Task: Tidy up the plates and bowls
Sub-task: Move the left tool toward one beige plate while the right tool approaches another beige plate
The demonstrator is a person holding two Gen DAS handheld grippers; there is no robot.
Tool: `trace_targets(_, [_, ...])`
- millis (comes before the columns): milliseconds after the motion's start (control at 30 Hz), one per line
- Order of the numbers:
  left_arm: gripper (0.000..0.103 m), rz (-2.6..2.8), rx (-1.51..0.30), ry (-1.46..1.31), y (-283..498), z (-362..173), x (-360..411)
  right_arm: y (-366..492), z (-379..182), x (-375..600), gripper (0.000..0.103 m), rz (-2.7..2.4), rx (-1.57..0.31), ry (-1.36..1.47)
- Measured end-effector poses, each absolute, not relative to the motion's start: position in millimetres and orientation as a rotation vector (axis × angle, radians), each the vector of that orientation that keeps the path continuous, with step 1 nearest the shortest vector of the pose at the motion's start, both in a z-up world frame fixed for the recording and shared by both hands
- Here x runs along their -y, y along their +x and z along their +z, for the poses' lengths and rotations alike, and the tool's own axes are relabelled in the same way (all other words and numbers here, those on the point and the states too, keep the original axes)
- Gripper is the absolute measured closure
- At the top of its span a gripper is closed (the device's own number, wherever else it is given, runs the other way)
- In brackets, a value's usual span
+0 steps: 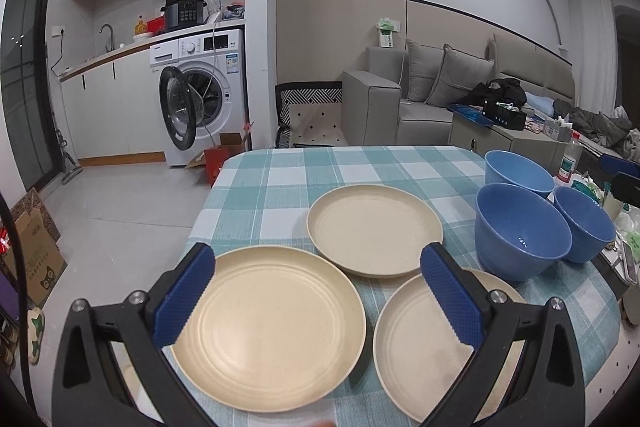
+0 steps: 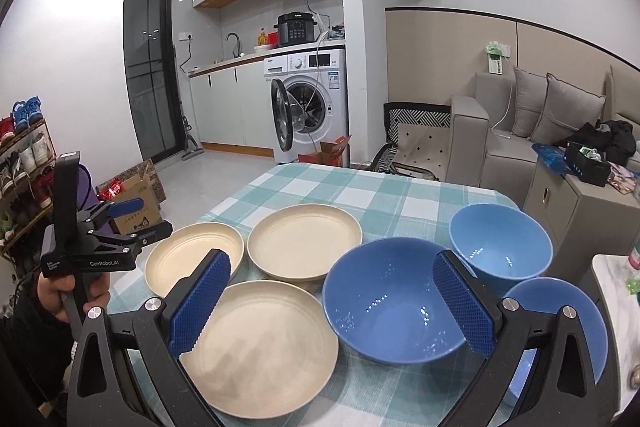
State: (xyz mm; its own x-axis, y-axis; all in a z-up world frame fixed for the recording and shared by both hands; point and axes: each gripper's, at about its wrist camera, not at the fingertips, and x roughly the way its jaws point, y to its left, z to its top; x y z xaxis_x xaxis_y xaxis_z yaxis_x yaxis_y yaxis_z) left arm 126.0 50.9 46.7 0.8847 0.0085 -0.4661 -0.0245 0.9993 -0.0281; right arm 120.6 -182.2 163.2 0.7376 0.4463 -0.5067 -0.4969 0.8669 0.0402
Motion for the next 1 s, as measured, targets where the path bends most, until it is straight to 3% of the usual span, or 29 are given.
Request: trace_targets(1000, [0.0, 0.076, -0.493, -0.035, 180.0, 58.7, -66.1, 202.2, 162.5, 157.1, 0.0, 0.538, -0.583, -0.11])
